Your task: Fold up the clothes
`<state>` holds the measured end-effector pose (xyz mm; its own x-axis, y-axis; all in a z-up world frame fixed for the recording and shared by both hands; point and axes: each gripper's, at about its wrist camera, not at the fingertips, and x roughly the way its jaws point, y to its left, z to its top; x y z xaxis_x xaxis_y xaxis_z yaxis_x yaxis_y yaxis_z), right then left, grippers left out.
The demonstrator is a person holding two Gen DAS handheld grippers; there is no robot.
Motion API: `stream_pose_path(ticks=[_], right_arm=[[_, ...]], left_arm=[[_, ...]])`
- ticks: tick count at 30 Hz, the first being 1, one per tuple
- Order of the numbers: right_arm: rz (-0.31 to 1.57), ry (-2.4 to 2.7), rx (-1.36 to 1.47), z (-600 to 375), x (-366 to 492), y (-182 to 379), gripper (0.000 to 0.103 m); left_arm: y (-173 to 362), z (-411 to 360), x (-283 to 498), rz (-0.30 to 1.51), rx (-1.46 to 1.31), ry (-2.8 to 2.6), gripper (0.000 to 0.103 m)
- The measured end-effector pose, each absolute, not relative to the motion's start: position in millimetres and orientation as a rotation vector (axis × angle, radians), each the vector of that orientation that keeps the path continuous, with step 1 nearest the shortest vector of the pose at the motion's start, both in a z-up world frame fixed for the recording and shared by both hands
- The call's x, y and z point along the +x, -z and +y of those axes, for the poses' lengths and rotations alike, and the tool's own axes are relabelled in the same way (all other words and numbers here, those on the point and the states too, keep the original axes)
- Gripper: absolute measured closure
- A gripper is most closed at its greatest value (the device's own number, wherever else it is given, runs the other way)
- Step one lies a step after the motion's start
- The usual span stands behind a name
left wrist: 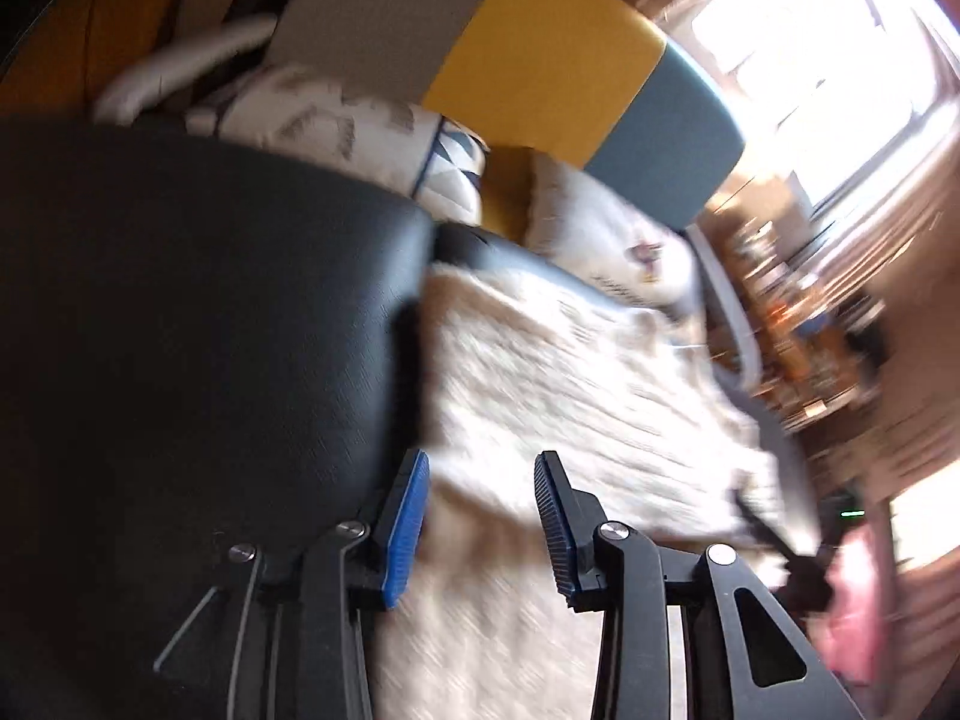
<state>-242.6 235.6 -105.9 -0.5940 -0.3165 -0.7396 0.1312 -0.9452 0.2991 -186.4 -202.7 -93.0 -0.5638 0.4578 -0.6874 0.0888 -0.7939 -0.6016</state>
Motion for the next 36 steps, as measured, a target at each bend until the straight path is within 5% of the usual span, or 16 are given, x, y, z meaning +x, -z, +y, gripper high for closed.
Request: stream_pose_path(ticks=[9, 12, 14, 15, 20, 28, 32, 36], right_arm=[[-0.361, 2.573, 1.244, 239, -240, 106, 0.088], [-0.398, 2.556, 1.237, 242, -240, 107, 0.088], [-0.428, 2.543, 1.231, 245, -240, 108, 0.088], [-0.442, 2.536, 1.227, 247, -240, 109, 0.088], [-0.420, 2.550, 1.222, 244, -239, 109, 0.088], [-0.429, 2.552, 1.214, 245, -239, 109, 0.088], [-0.490, 2.519, 1.220, 251, -239, 105, 0.085], [-0.470, 2.552, 1.194, 257, -231, 80, 0.084]], left_arm=[[155, -205, -172, -1.565, -1.288, -2.028, 0.060], [157, -205, -176, -1.679, -1.221, -2.042, 0.054], [159, -211, -177, -1.722, -1.211, -2.142, 0.059], [159, -213, -176, -1.718, -1.220, -2.216, 0.080], [155, -222, -162, -1.561, -1.246, -2.509, 0.101], [111, -227, -140, -1.453, -1.181, -2.587, 0.098], [73, -214, -144, -1.338, -1.055, -2.622, 0.068], [60, -187, -180, -1.055, -1.081, -2.667, 0.064]])
